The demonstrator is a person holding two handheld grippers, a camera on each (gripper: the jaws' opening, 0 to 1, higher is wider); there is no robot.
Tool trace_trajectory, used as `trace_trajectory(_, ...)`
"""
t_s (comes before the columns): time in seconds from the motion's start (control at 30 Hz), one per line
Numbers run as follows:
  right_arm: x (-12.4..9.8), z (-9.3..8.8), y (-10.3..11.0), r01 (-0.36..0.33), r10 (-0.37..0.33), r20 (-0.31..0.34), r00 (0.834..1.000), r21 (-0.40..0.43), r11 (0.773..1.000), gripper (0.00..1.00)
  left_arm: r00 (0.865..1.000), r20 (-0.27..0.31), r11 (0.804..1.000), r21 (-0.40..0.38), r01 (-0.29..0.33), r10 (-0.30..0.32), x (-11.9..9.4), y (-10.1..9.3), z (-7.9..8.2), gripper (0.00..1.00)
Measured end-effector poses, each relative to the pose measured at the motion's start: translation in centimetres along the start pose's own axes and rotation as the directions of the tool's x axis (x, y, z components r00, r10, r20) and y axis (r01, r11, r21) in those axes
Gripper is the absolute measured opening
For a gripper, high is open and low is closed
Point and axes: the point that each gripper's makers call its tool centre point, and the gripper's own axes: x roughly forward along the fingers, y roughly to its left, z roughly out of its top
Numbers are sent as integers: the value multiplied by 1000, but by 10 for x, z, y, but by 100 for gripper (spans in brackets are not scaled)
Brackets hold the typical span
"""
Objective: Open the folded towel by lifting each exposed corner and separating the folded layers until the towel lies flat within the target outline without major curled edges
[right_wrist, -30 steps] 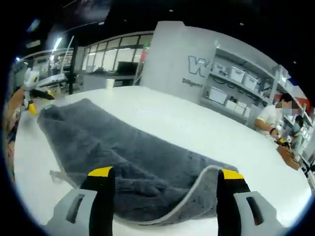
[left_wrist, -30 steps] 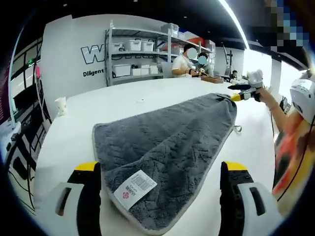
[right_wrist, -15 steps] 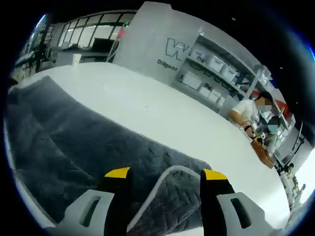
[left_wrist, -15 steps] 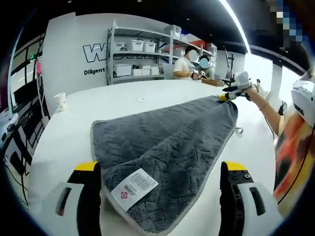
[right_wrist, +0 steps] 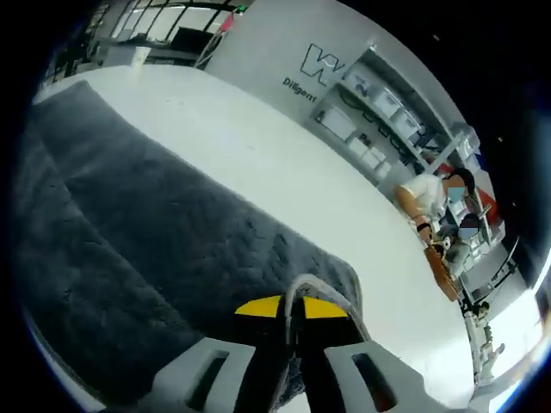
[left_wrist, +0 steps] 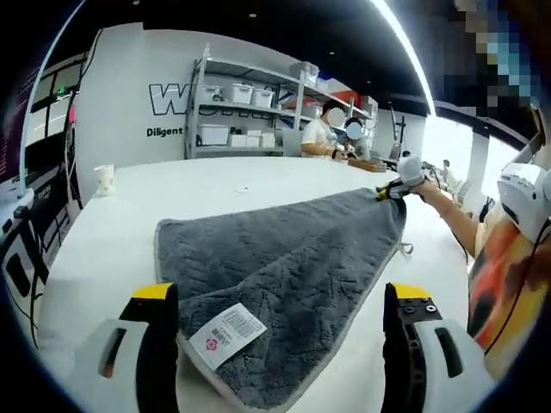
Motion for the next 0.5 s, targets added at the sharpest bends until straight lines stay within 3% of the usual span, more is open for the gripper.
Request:
trace_trajectory(0.27,-16,-14,-10,-5,1,32,999,106,994,0,1000,-5,1000,-5,4,-4,4,-1,-1,97)
trace_trajectory(0.5,-35,-22,-25,39,-52,65,997,187,982,0,1000,-11,1000,1,7,-7,4,-2,0,97)
